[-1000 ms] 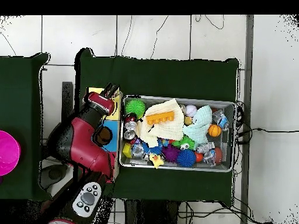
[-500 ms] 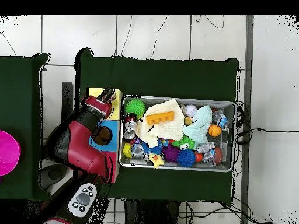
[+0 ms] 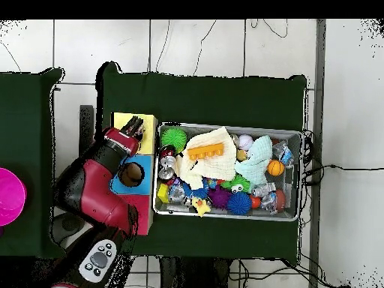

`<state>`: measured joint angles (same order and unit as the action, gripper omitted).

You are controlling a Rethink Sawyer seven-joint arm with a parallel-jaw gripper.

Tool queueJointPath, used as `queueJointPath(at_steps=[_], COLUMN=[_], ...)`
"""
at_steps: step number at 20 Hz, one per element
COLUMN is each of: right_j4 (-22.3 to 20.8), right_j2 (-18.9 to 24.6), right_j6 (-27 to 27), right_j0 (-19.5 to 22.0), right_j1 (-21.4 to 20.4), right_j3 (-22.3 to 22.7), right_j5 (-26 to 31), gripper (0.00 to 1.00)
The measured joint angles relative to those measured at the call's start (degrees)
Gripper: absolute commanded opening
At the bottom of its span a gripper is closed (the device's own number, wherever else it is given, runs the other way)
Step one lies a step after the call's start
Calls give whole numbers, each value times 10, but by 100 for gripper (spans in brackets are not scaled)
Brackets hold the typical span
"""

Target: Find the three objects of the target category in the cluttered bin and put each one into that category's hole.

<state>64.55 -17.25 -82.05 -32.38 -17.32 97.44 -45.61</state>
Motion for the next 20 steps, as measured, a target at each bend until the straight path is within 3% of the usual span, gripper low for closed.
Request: queueJointPath(at_steps=[20], right_j4=[48], right_j2=[0], right_j6=[0], right_j0=[-23], right_j1=[32], right_j3=[-6], right_j5=[-44], gripper=[0])
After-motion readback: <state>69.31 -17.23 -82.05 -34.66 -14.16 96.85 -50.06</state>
